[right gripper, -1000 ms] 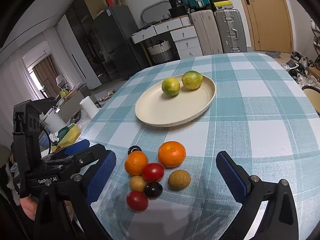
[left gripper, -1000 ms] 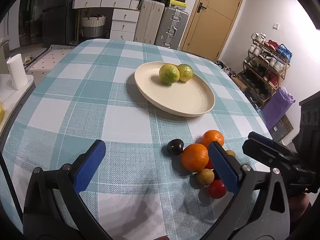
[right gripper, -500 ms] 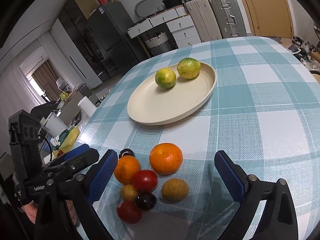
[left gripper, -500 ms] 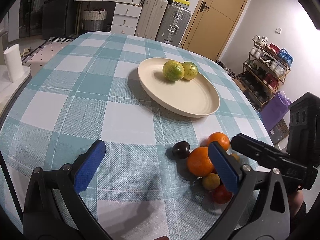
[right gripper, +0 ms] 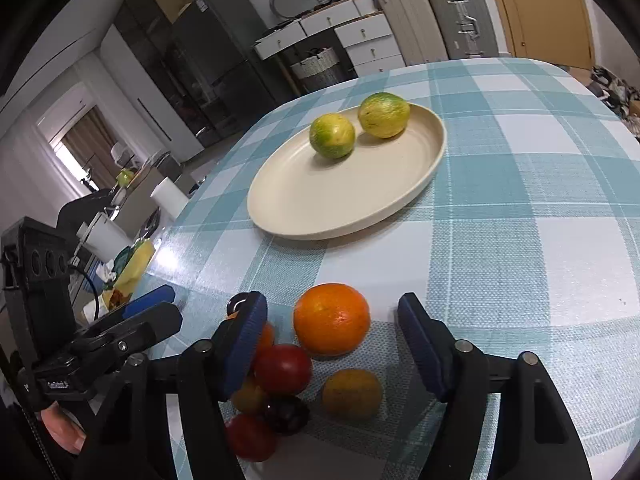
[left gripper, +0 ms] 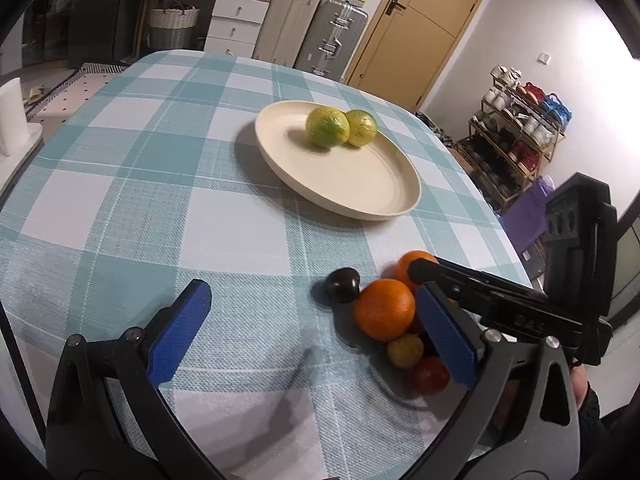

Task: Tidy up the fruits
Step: 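Grasp the large orange with the left gripper while the right gripper grasps the small orange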

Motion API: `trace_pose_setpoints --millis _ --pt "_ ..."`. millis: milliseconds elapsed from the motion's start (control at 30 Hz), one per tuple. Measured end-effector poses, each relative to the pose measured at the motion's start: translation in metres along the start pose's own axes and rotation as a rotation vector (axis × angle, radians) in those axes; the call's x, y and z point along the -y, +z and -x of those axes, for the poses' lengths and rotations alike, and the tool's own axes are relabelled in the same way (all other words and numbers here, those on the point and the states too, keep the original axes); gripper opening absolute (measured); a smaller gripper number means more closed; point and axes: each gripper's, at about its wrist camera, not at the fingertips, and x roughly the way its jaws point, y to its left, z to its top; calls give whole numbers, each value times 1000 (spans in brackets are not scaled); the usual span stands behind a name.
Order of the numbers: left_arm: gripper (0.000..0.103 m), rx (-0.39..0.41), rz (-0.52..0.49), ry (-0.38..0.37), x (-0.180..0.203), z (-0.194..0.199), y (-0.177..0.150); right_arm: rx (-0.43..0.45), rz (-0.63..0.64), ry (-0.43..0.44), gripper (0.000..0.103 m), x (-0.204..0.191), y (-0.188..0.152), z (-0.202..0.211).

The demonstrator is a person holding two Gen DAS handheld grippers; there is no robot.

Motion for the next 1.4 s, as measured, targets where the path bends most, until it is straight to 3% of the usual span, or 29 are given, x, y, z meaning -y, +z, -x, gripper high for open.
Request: trace_pose_setpoints --millis 67,133,700,833,1100,1167,1400 --pt "102 -13 2 -12 2 -1 -1 -13 -2 15 47 0 0 -3" --pt "102 -26 10 -31 3 -2 -2 -21 -8 13 42 2 -1 -5" --pt "100 -121 63 -106 23 -23 -2 77 -34 75 40 17 1 24" --pt "67 -197 36 -169 32 -34 -3 92 -26 89 40 18 0 28" --pt "56 -214 88 -179 31 -42 -3 99 -23 121 40 18 -1 30" --pt "46 -227 112 -178 27 -46 -2 99 -25 128 40 19 -1 30" --pt "35 -230 155 -199 20 -48 -3 98 -38 136 40 22 -2 29"
